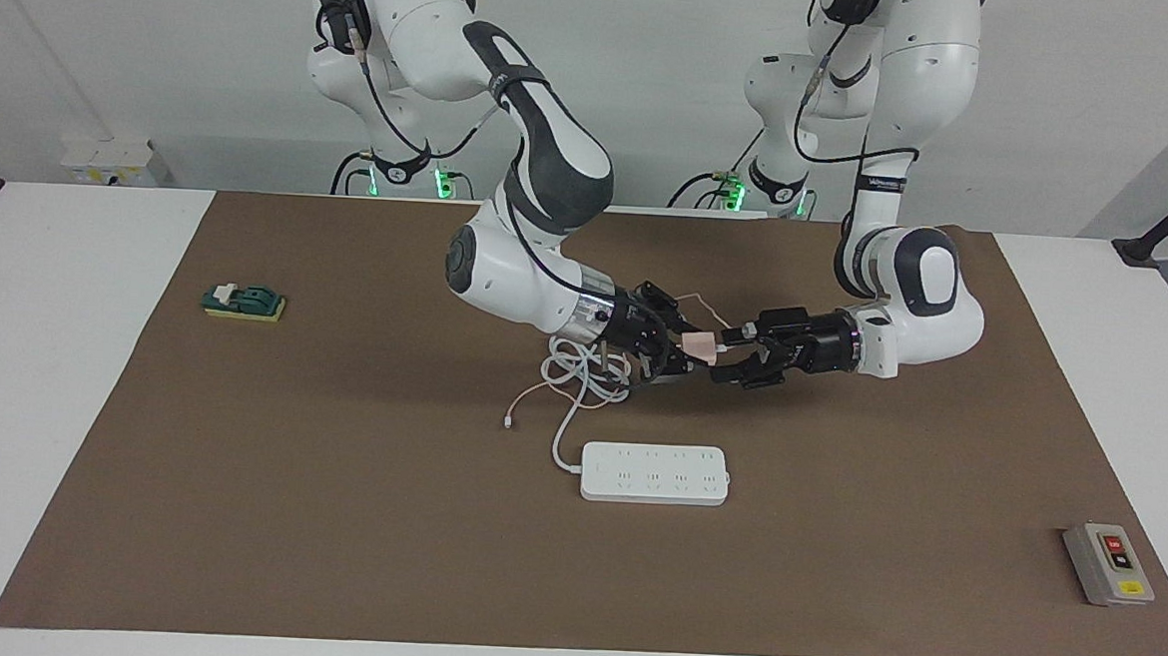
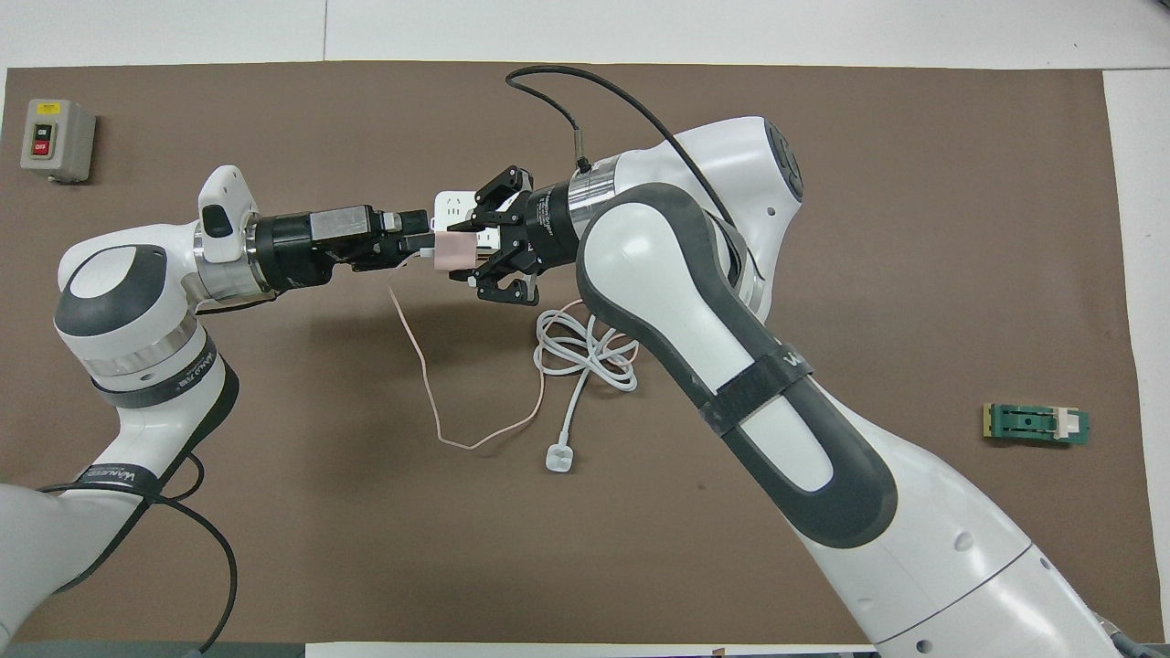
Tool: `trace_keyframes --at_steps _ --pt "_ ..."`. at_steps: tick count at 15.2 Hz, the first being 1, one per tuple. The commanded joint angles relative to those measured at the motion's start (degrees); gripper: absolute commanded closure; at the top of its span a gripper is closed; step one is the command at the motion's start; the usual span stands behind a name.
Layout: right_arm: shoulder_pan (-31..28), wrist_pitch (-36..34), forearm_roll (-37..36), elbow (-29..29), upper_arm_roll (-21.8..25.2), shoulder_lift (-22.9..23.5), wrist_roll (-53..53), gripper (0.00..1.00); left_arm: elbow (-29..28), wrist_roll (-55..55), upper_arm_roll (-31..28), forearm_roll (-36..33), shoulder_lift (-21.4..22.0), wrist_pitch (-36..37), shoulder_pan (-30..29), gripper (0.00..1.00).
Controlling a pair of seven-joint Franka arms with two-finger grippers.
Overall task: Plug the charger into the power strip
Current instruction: 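Pass the pink charger from the right gripper into the left gripper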
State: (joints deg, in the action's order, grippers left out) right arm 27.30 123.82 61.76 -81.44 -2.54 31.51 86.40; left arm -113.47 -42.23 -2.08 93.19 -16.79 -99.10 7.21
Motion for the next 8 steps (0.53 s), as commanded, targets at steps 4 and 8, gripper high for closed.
trace_keyframes --at_steps 4,8 --pt "0.04 0.45 -0.24 1.28 -0.01 0.92 -1.05 1.0 -2.28 -0.75 -0.55 -1.96 2.29 0.04 0.0 0.05" --pt "0.04 0.45 -0.24 1.37 -0.01 0.92 -1.05 1.0 -2.28 -0.75 -0.55 -1.96 2.37 -0.04 0.09 0.06"
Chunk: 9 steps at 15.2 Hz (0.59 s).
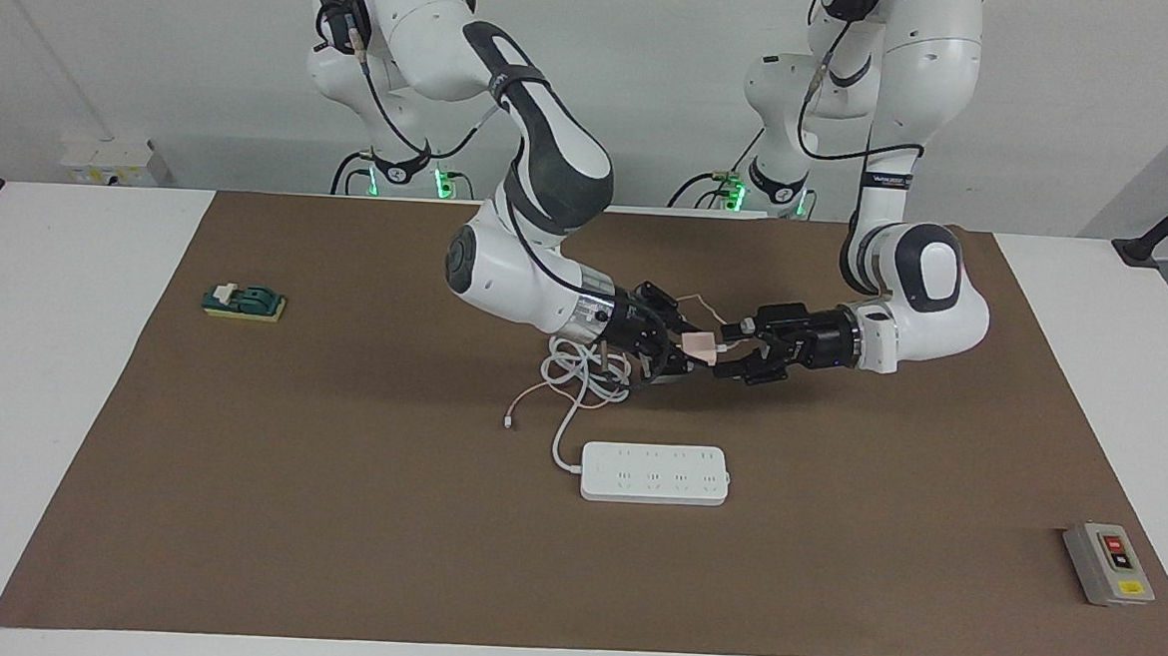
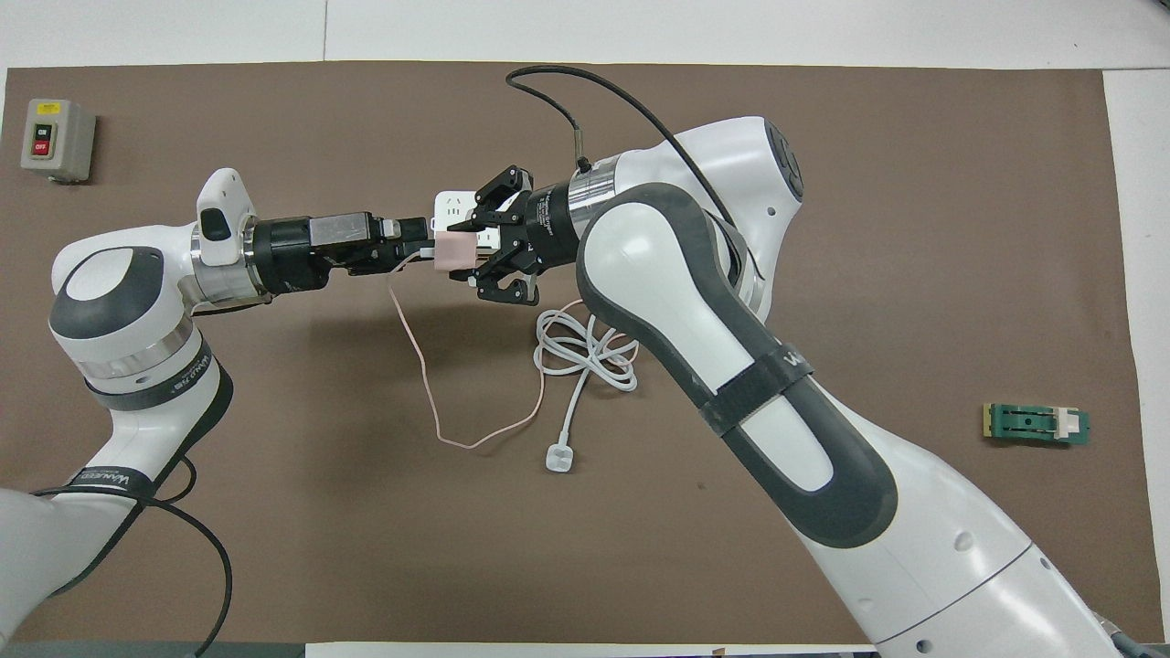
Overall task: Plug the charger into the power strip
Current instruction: 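Pass the pink charger from the right gripper into the left gripper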
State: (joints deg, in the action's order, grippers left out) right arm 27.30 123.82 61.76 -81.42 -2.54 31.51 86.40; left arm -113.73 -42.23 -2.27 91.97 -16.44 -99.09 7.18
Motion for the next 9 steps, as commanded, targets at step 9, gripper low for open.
trace_keyframes --at_steps 9 --pt "0.12 2.03 0.03 1.27 -0.01 1.01 -1.05 1.0 -1.94 -0.75 -0.37 -0.74 2.03 -0.75 0.73 0.28"
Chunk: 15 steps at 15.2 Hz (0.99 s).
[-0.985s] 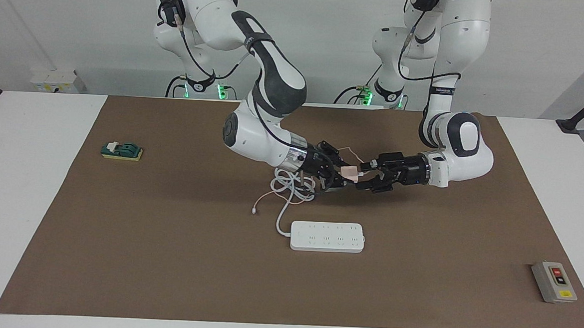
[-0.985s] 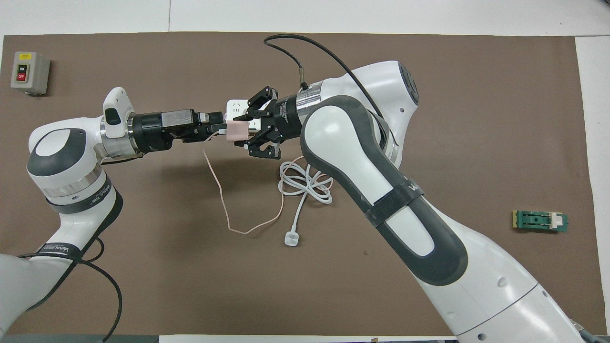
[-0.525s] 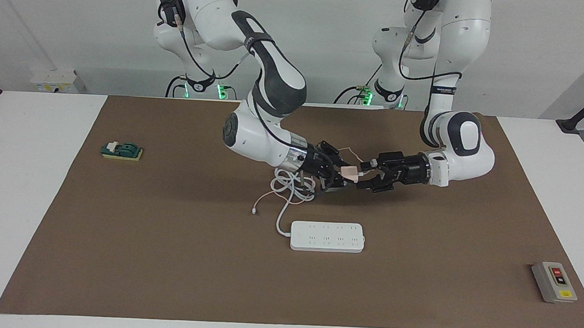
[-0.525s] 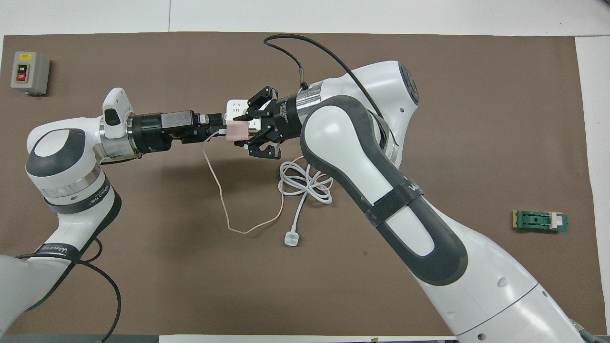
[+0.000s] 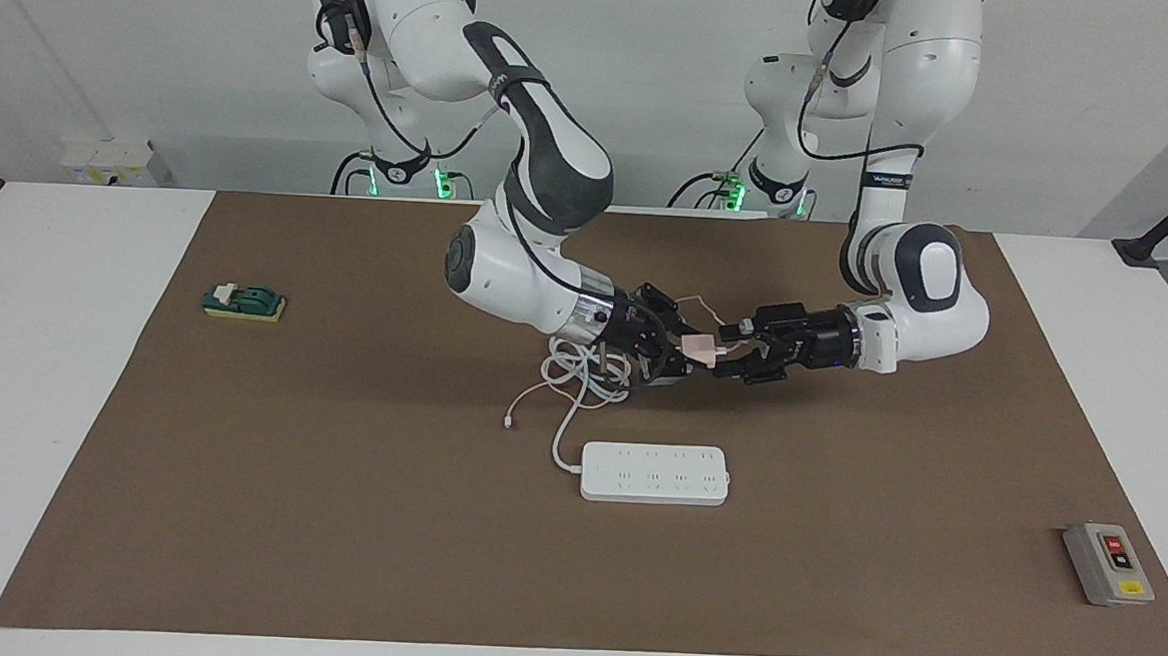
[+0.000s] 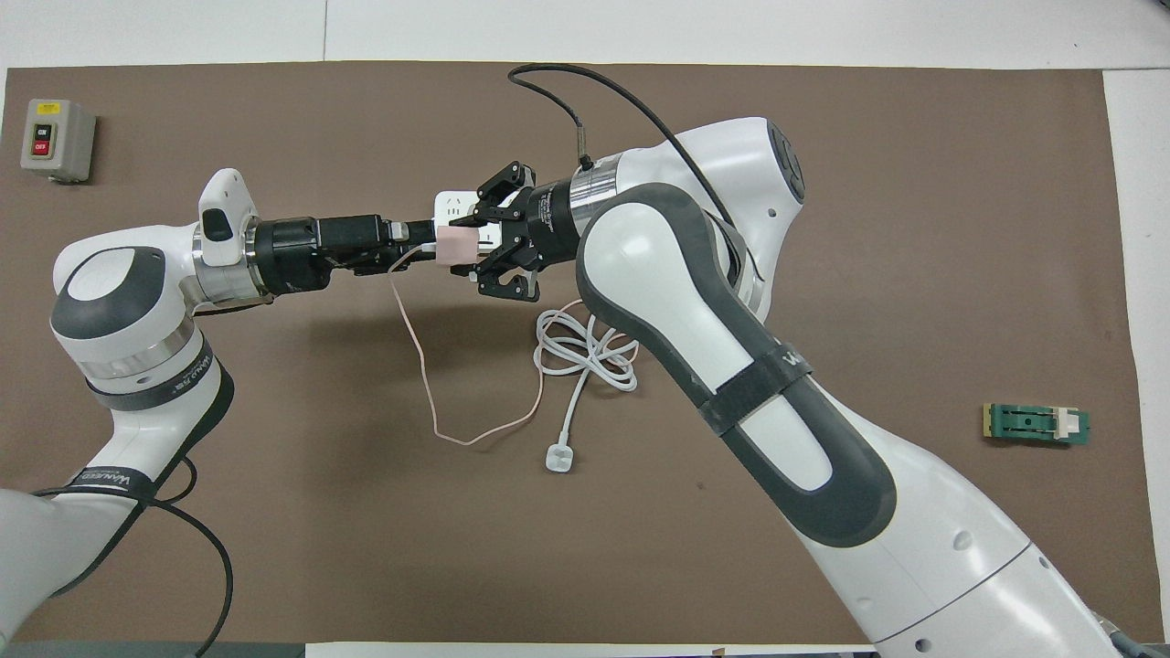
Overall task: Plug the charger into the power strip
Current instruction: 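Pass the pink charger from the right gripper into the left gripper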
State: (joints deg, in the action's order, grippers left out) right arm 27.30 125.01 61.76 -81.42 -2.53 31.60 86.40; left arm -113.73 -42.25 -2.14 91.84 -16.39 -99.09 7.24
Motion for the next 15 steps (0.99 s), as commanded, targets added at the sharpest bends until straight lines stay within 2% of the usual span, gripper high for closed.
trace_keyframes --at_steps 1,4,8,10,12,15 --pt "0.12 0.85 0.02 1.26 -0.02 0.92 -1.05 1.0 -1.93 -0.73 -0.5 -0.61 1.98 -0.84 0.67 0.28" --pt "0.12 0.85 0.11 1.26 -0.02 0.92 -1.05 1.0 -1.84 -0.82 -0.41 -0.61 2.07 -0.93 0.76 0.33" --pt "0.12 0.85 0.2 1.26 -0.02 0.92 -1.05 1.0 -1.58 -0.73 -0.5 -0.61 1.98 -1.1 1.2 0.51" --pt "0.12 0.85 0.2 1.26 -0.02 1.01 -1.05 1.0 -1.49 -0.82 -0.41 -0.7 1.89 -1.1 1.2 0.72" --pt "0.12 0.85 0.29 1.26 -0.02 1.01 -1.05 1.0 -1.32 -0.91 -0.41 -0.7 1.72 -0.84 1.11 1.0" --pt "0.12 0.85 0.38 1.26 -0.02 1.01 -0.97 1.0 -0.79 -2.75 -0.5 -0.87 1.28 -0.23 0.93 1.0"
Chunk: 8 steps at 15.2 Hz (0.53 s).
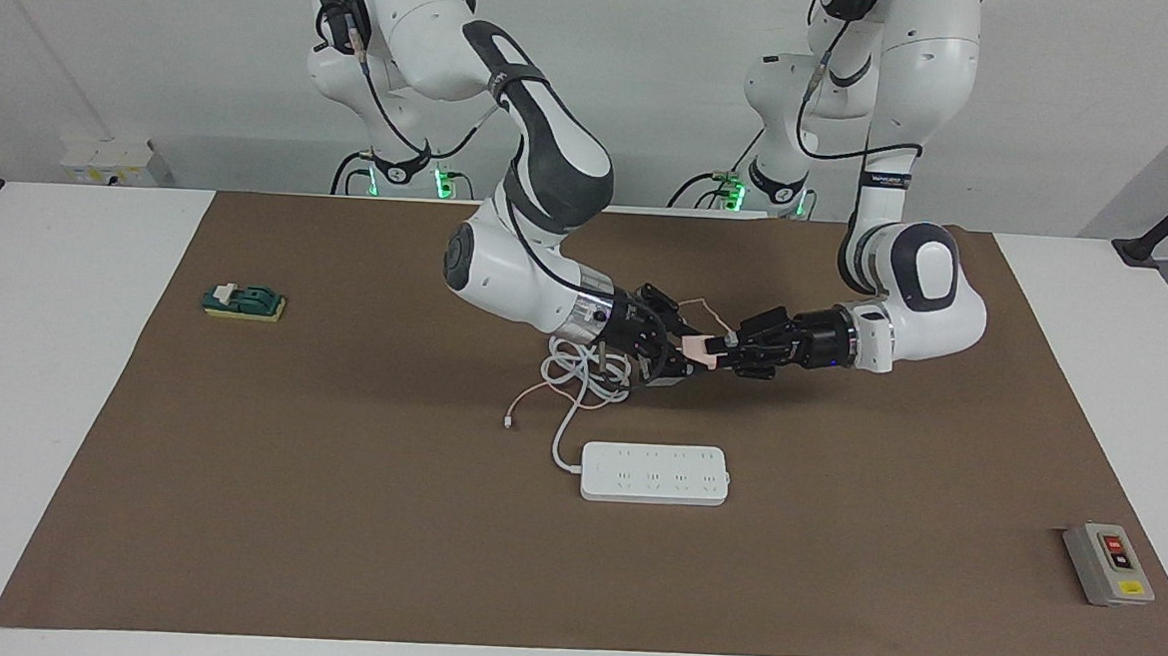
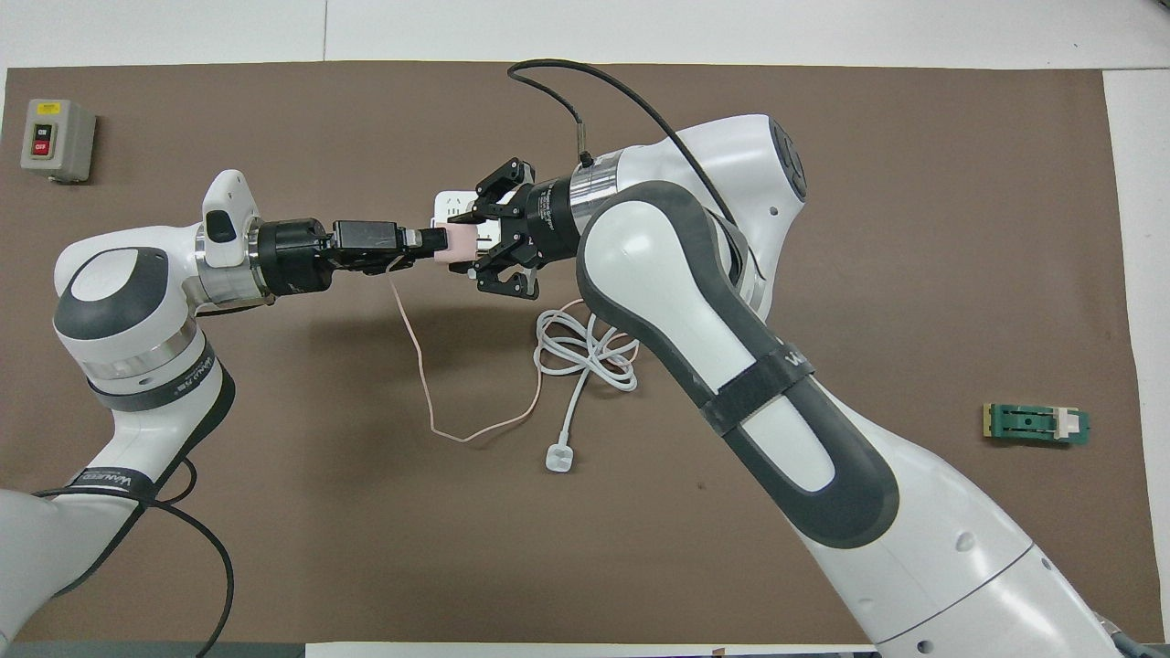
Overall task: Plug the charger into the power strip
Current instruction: 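Pass the pink charger from the right gripper into the left gripper, then pull the charger back with the left gripper while the right gripper retracts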
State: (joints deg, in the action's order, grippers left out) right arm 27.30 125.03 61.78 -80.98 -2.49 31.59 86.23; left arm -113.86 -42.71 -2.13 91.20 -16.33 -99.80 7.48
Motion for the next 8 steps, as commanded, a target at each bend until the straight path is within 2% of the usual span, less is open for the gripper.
trace_keyframes --at_steps 1,2,3,6,8 --pt "0.03 0.83 0.44 0.82 -0.05 1.02 -0.63 1.0 -0.57 -2.29 -0.42 -0.49 1.13 0.66 0.43 1.0" --pt "0.03 0.83 0.44 0.82 -0.05 1.02 -0.19 0.83 -0.14 -2.21 -0.42 -1.1 1.04 0.83 0.26 1.0" --pt "0.47 0.91 -0.43 0.91 0.03 1.02 -0.19 0.01 0.13 -2.12 -0.42 -1.28 0.95 1.09 0.17 1.0" --pt "0.56 0.83 -0.17 0.91 0.03 1.02 -0.19 0.0 0.3 -1.68 -0.51 -1.37 0.95 2.24 -0.27 1.0" --pt "0.82 0.92 -0.26 0.91 0.12 1.02 -0.27 0.0 1.79 -0.11 -0.86 -4.51 0.95 3.73 -0.71 1.0"
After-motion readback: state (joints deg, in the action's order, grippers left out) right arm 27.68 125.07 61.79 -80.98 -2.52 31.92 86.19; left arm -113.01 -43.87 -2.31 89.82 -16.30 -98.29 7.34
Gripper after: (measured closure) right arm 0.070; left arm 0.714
